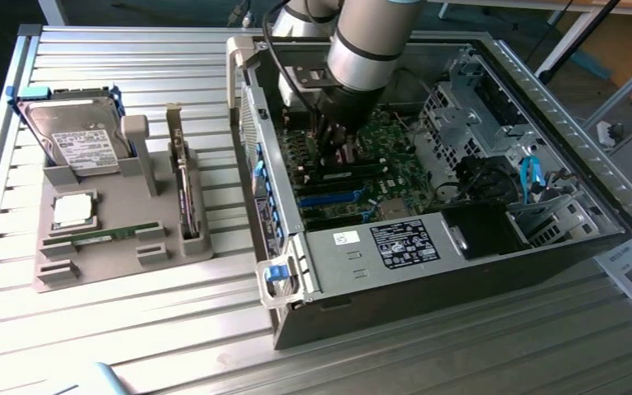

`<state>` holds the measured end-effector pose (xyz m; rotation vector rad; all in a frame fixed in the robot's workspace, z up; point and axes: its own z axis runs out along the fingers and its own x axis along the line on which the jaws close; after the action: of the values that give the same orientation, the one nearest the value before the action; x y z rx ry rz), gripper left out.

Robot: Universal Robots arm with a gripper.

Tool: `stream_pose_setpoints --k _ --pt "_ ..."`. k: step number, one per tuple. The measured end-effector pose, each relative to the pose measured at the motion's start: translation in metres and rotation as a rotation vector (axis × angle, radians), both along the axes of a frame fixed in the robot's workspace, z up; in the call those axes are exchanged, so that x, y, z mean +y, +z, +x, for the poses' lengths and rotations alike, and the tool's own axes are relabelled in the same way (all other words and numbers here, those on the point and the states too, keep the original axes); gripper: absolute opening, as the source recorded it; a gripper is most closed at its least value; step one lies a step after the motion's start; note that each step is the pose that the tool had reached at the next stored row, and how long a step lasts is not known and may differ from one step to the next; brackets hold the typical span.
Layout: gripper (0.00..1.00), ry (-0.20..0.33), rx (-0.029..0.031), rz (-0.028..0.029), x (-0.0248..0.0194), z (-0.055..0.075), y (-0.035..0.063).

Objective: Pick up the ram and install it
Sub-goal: 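Press down the ram until it locks into place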

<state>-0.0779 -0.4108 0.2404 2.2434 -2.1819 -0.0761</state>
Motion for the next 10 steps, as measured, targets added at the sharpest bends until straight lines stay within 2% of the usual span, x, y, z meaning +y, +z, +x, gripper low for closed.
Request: stream_pose_setpoints --k 5,7,10 --pt "0.1 0.0 0.0001 -0.0014 0.0 0.0 0.0181" --pt "0.1 0.0 0.0001 -0.0021 -0.0001 0.0 0.0295" --pt "0.1 0.0 0.0012 -0.0021 0.0 0.001 0.0333"
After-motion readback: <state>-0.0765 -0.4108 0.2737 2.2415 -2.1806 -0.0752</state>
